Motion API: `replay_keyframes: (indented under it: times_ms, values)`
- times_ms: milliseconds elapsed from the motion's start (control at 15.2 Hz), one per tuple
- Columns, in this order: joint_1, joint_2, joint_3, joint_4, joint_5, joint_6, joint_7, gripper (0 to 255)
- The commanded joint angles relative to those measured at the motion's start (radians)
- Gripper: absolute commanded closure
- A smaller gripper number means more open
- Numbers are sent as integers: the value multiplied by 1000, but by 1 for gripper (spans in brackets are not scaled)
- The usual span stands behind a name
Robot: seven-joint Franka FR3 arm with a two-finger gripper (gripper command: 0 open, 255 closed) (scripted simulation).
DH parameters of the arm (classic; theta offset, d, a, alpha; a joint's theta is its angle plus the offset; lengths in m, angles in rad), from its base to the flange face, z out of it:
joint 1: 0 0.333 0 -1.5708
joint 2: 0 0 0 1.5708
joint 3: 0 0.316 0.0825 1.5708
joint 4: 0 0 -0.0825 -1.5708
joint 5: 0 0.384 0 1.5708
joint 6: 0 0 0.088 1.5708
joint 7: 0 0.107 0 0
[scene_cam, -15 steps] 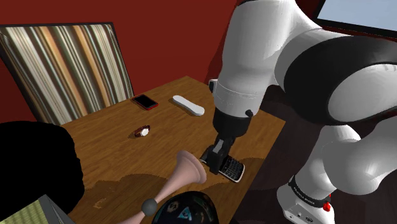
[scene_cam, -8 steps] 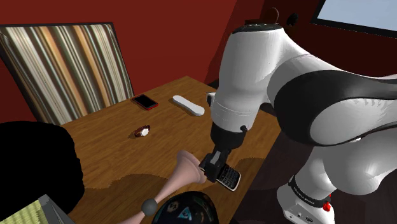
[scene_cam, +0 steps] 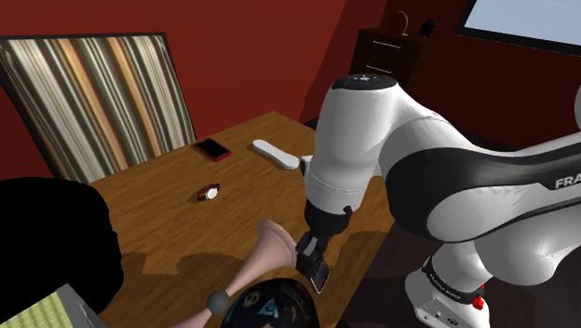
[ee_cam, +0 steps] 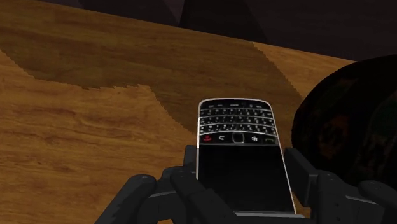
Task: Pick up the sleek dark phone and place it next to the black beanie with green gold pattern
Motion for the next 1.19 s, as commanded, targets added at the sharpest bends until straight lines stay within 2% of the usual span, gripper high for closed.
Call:
replay_keyframes:
  times_ms: [0, 924, 1122]
  values:
    - [-1, 19, 11, -18, 3, 35, 0, 255]
    - [-16, 149, 80, -126, 11, 270, 4, 255]
    - [-16, 149, 80, -126, 11, 270, 3, 255]
